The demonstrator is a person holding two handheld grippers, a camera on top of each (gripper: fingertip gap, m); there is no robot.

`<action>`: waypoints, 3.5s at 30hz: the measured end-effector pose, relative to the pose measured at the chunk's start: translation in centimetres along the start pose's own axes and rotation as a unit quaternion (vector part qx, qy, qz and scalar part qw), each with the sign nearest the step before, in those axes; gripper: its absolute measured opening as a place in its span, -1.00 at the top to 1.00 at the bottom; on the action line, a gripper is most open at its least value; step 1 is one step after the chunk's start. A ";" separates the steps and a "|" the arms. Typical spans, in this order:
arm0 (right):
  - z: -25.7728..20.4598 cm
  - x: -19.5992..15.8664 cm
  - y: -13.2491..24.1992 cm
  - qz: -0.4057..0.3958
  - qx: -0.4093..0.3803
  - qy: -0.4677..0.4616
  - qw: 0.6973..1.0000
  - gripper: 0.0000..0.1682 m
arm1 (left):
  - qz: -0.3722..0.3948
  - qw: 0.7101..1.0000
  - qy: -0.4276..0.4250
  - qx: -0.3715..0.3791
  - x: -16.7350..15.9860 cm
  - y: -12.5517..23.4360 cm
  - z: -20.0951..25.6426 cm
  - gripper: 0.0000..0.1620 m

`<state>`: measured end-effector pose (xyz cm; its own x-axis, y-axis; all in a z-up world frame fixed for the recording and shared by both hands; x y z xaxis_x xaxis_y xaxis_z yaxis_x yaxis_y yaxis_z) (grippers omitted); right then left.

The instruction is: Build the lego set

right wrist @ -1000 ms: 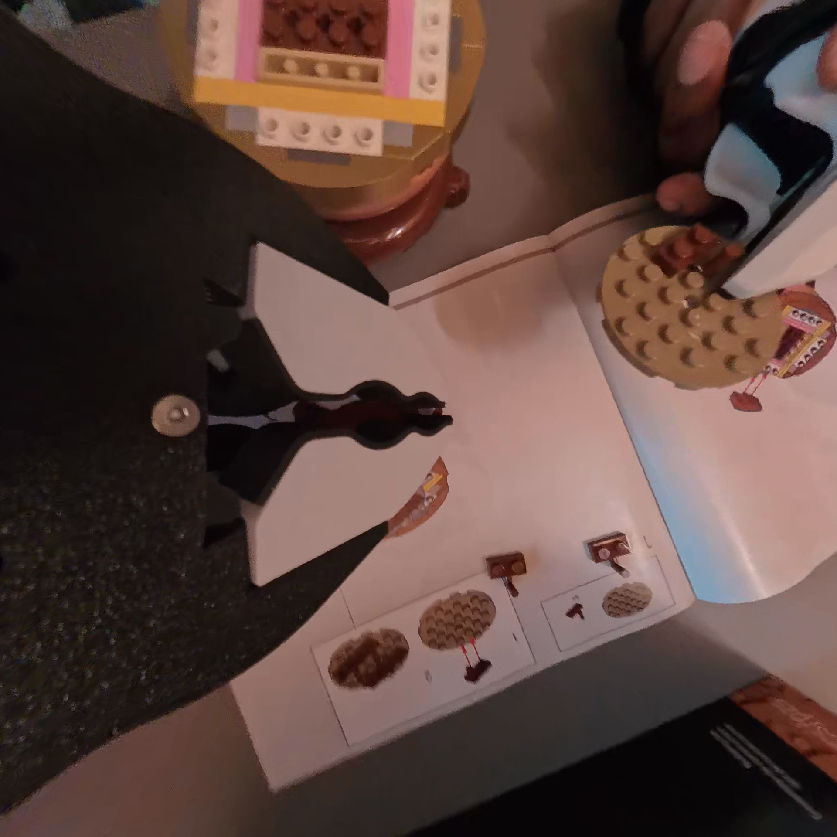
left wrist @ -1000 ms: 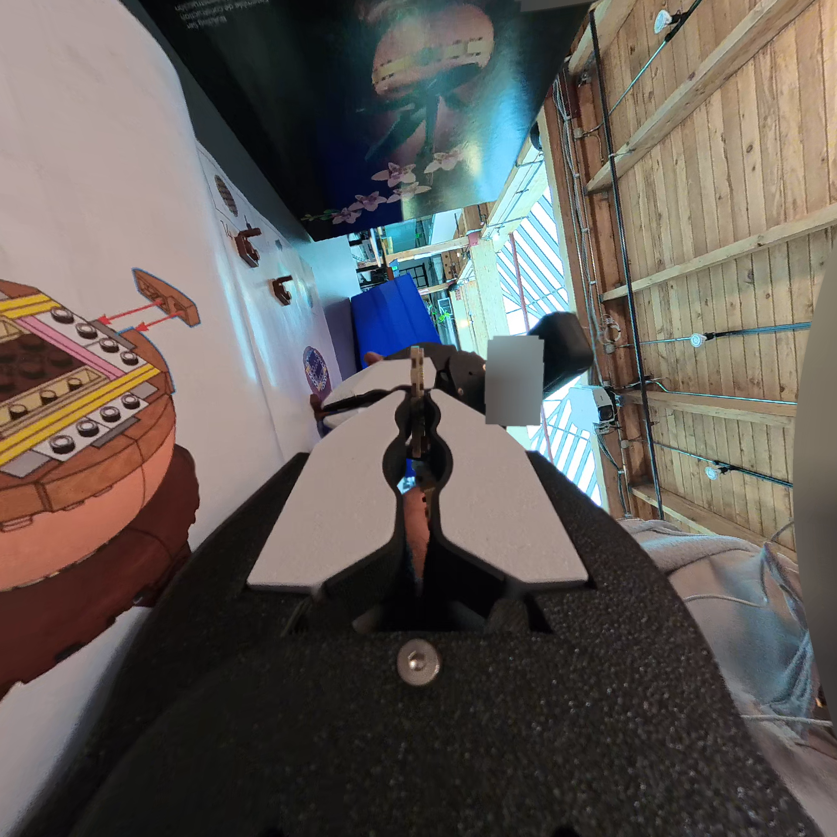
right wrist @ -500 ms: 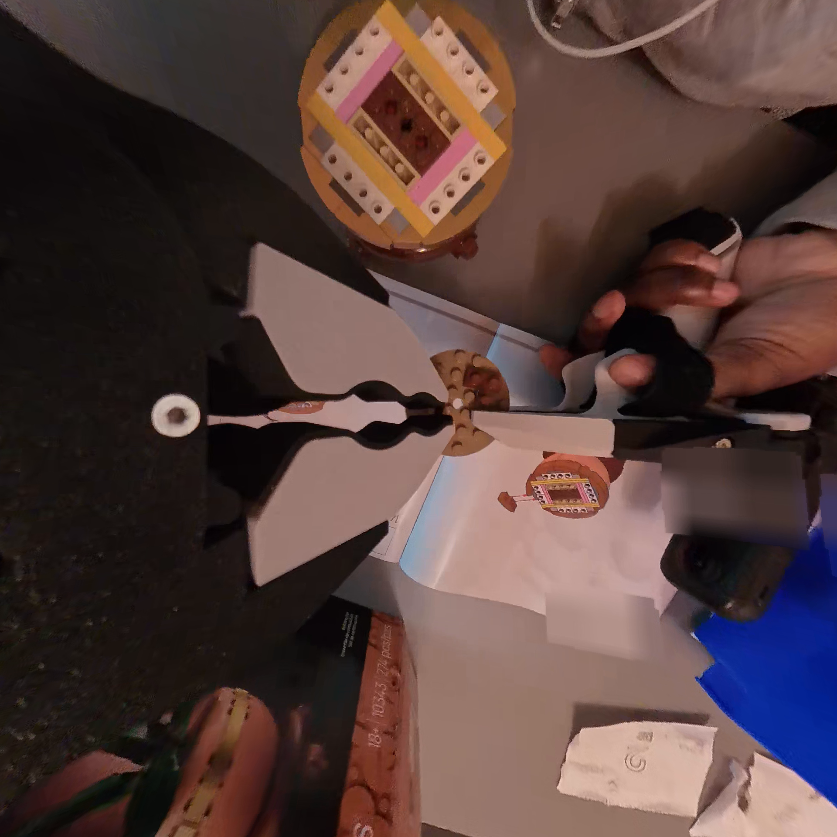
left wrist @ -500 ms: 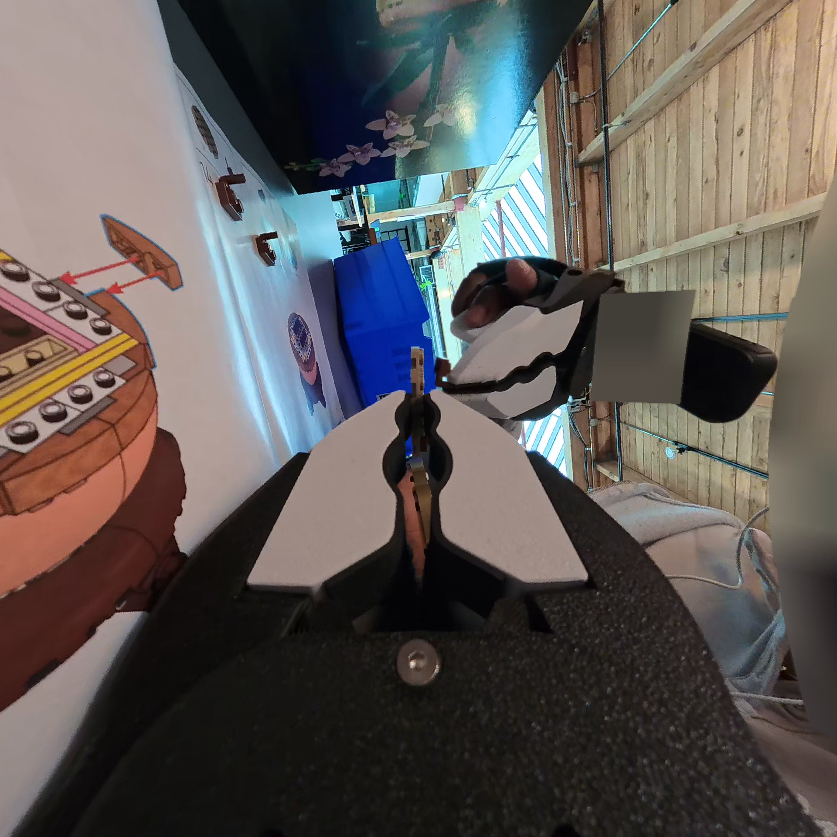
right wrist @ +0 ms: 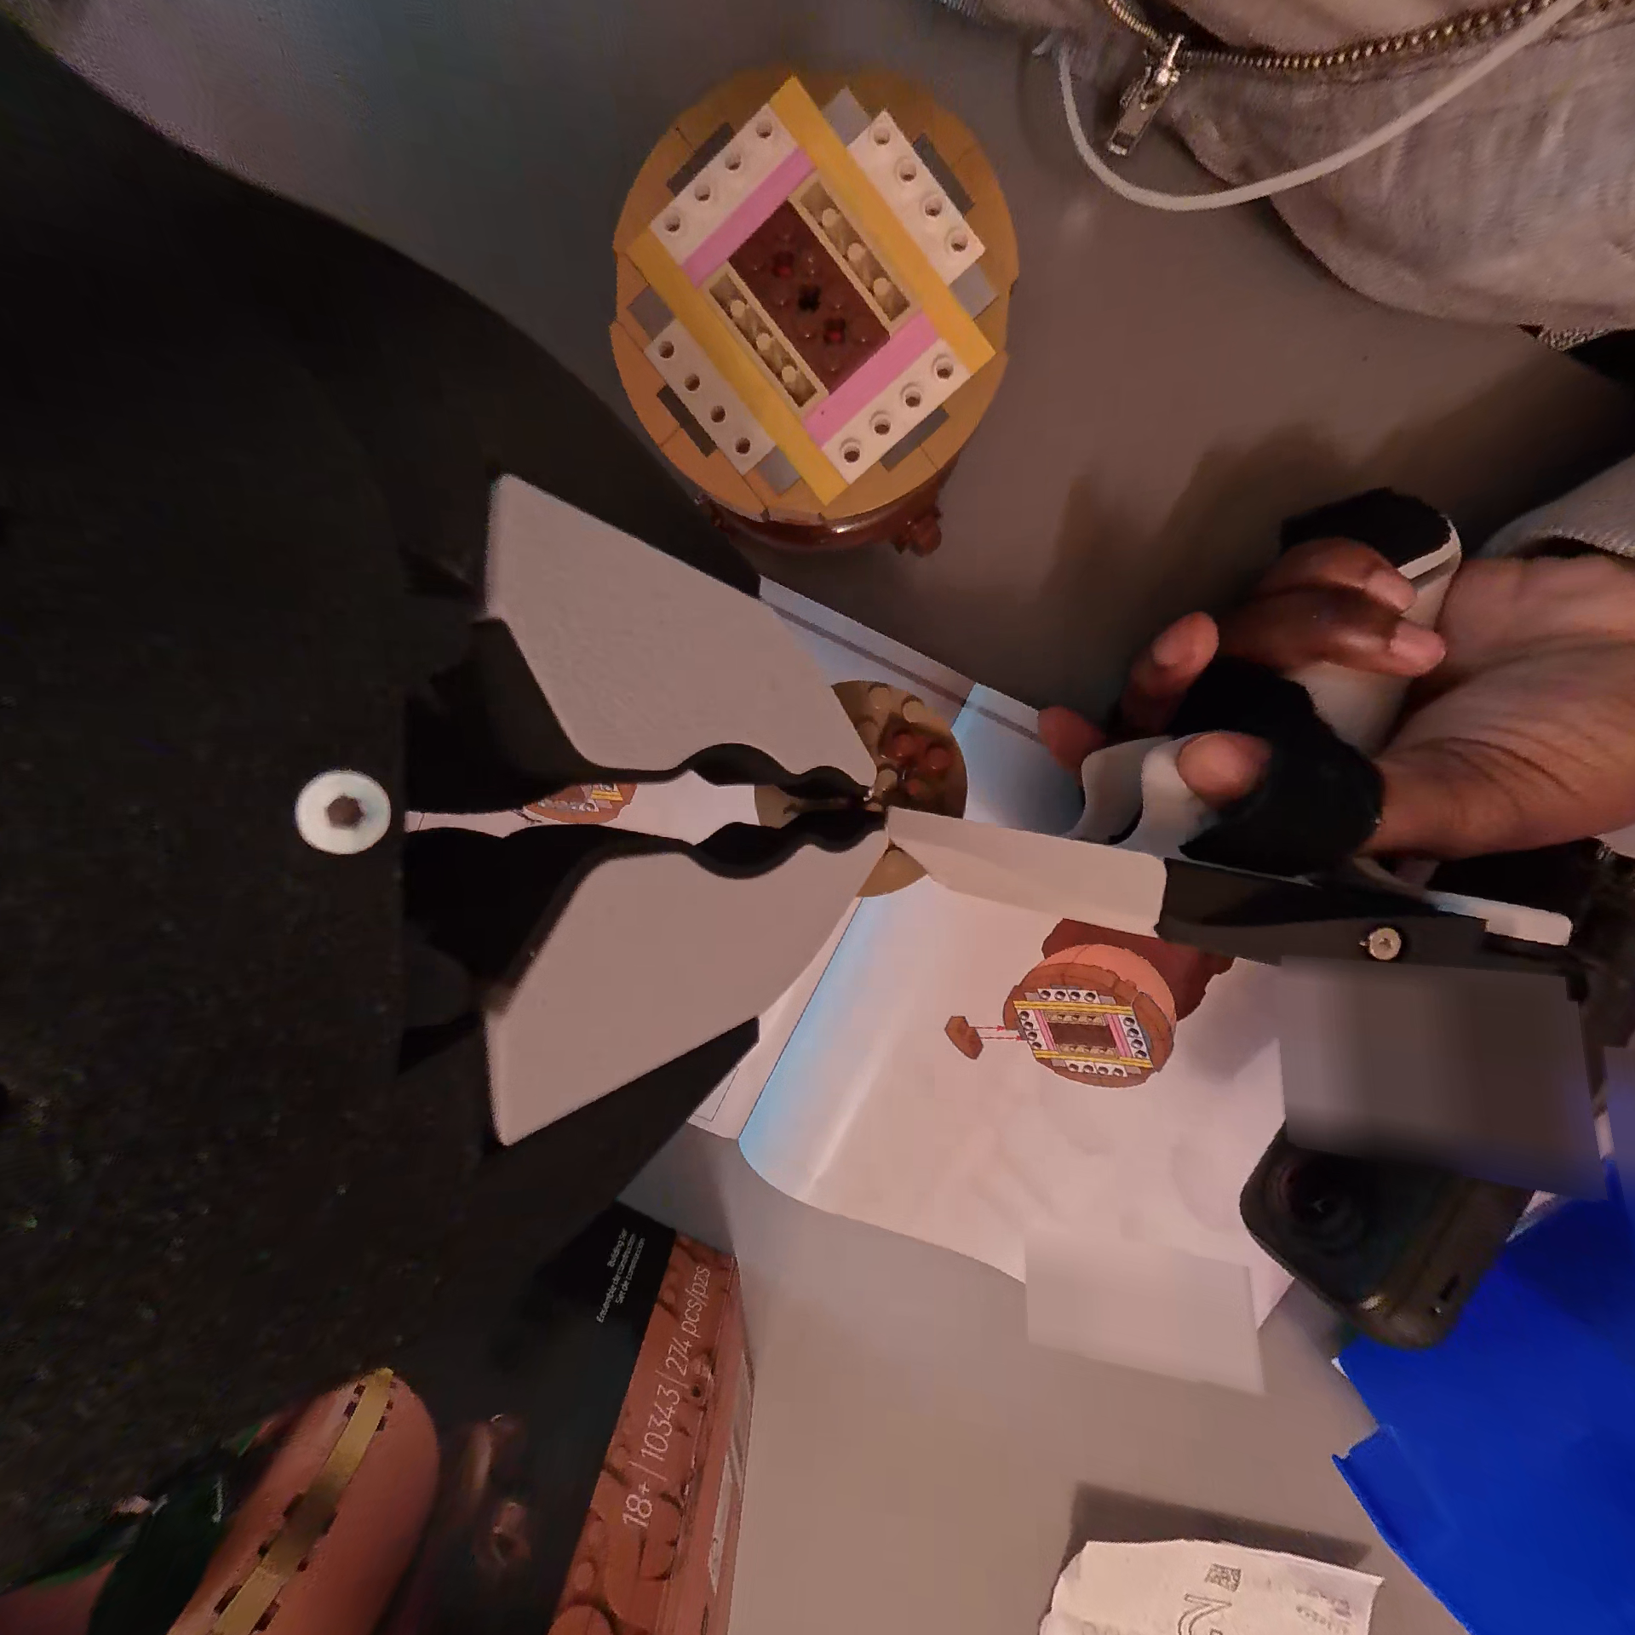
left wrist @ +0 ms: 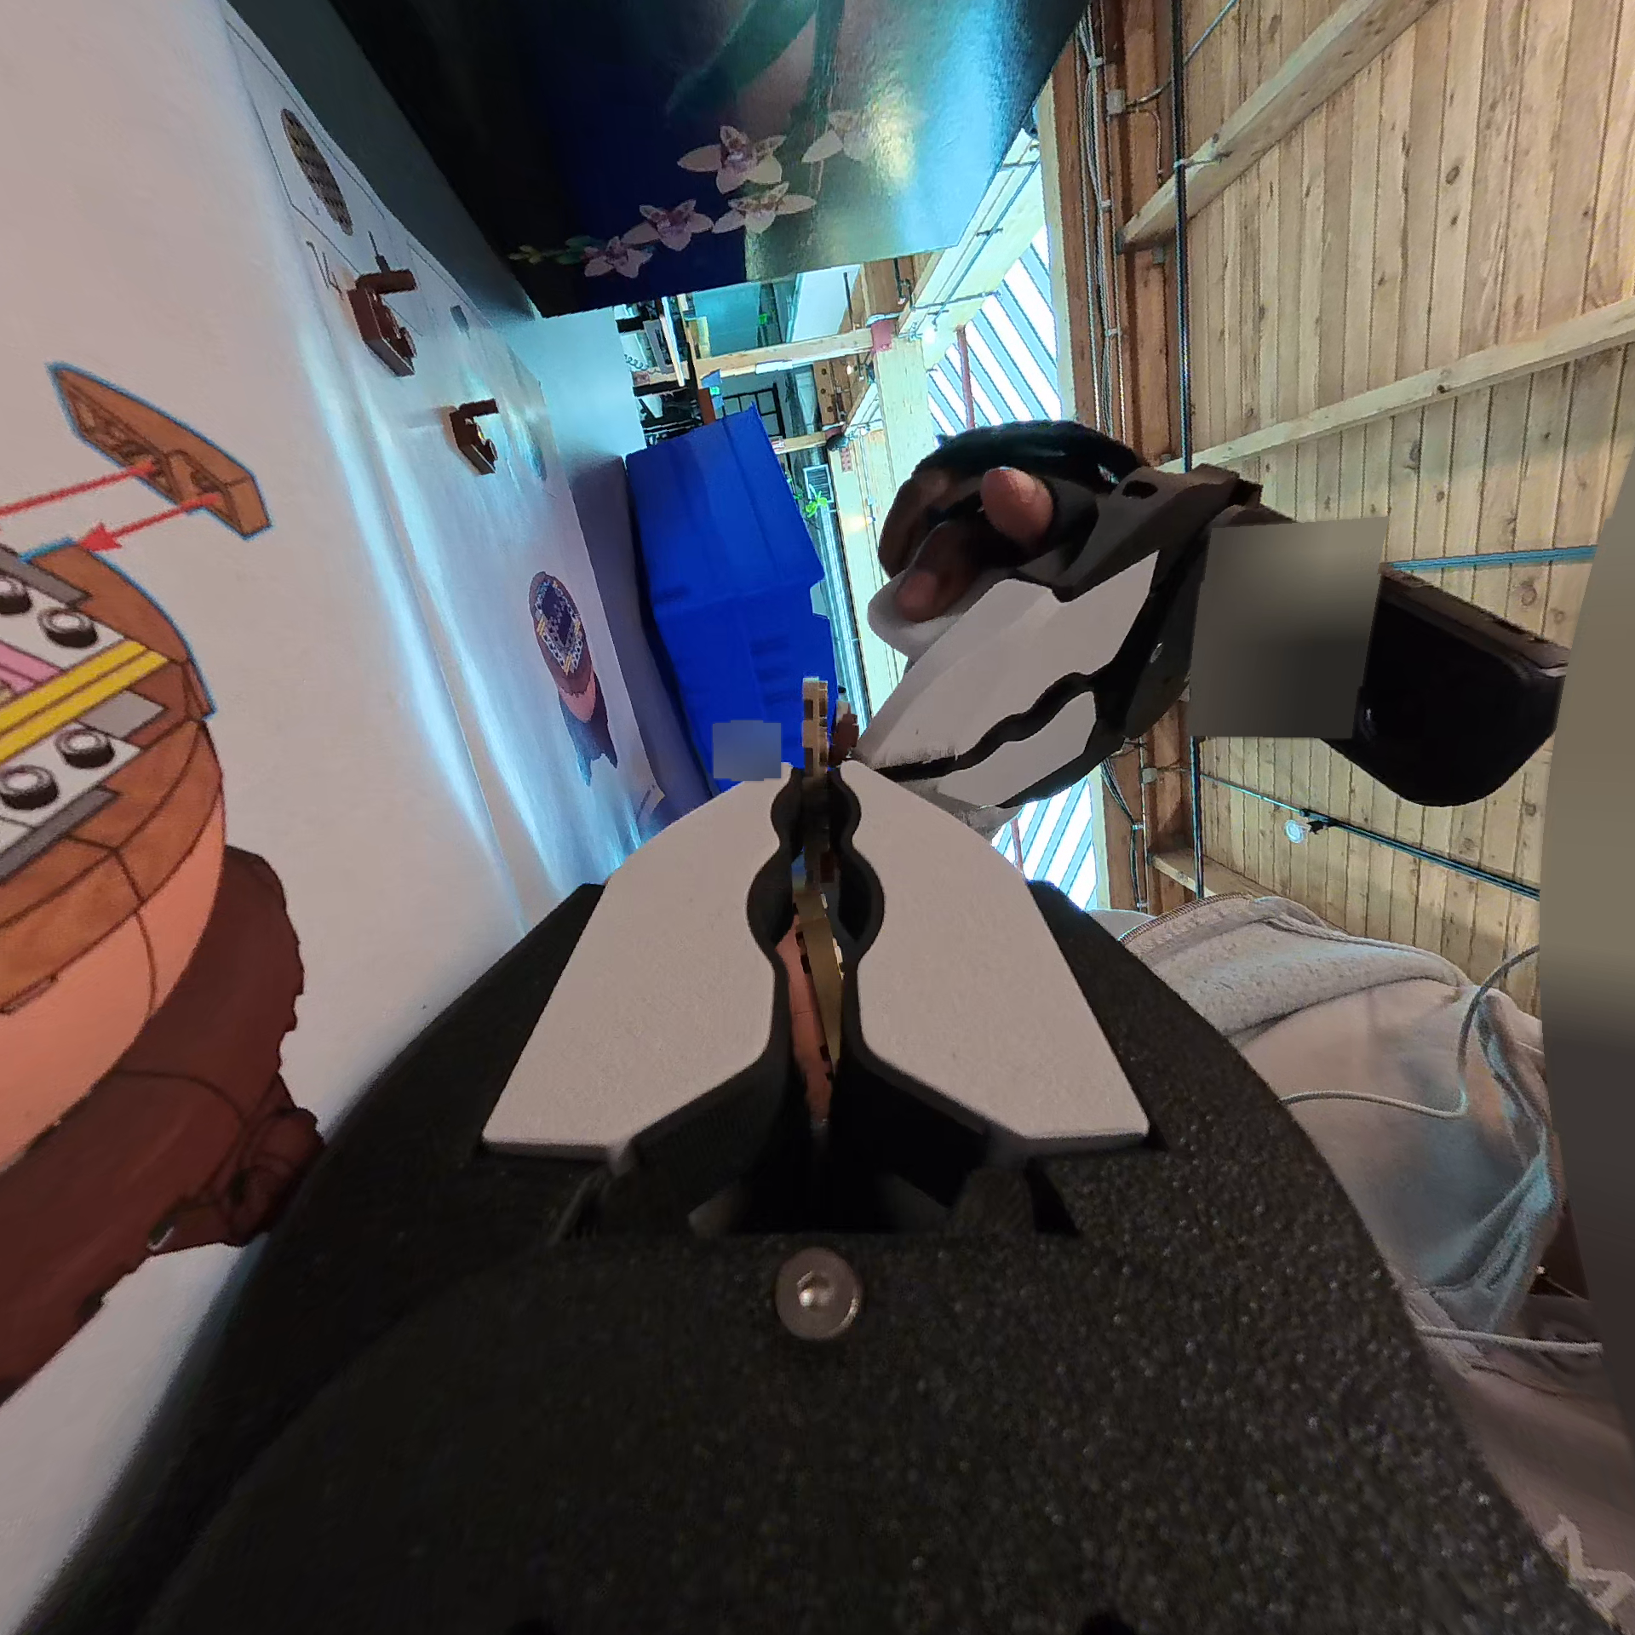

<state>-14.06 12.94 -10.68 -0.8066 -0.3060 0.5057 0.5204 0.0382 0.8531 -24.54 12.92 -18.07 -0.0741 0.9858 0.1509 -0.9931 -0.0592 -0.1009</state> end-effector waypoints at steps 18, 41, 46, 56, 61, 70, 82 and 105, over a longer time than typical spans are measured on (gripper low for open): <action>0.2 -0.2 0.0 0.034 -0.001 -0.016 0.999 0.89 | 0.000 1.000 0.005 -0.003 0.0 0.0 0.0 0.96; -0.8 -5.8 -2.5 0.393 0.126 -0.613 0.674 0.48 | 0.013 1.000 0.011 -0.022 0.1 0.1 0.3 0.96; -0.6 -5.6 -2.6 0.405 0.143 -0.612 0.664 0.66 | 0.016 1.000 0.009 -0.021 0.0 0.1 0.3 0.96; -1.0 -5.4 -2.4 0.435 0.180 -0.601 0.646 0.90 | 0.011 1.000 -0.003 -0.019 -0.1 0.0 0.4 0.95; -1.1 -5.5 -2.0 0.461 0.196 -0.595 0.629 0.90 | 0.006 0.999 0.001 -0.041 -0.1 0.2 0.8 0.81; -1.1 -5.4 -1.8 0.450 0.212 -0.596 0.631 0.90 | 0.014 0.999 -0.021 -0.045 -0.1 1.0 1.2 0.93; -0.8 -5.1 -1.7 0.432 0.210 -0.600 0.640 0.74 | 0.022 0.998 -0.004 -0.056 -0.4 0.8 1.0 0.96; -0.4 -4.9 -1.9 0.386 0.140 -0.613 0.675 0.66 | 0.055 0.997 -0.004 -0.051 -0.4 0.6 1.0 0.96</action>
<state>-11.00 13.98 -14.83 -0.0408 0.9181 0.3942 0.9834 -0.0330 0.1787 -25.22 12.34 -17.23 -0.1831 0.9729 0.1410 -0.9647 -0.1503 -0.2161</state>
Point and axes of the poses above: each gripper's, where its closed fingertips meet, y back along the fingers, x out of its top, z = x × y across the jaws, the point moved 7 cm from there along y, back along the fingers, and after that the axes turned 3 degrees about x, right-handed, at the moved point
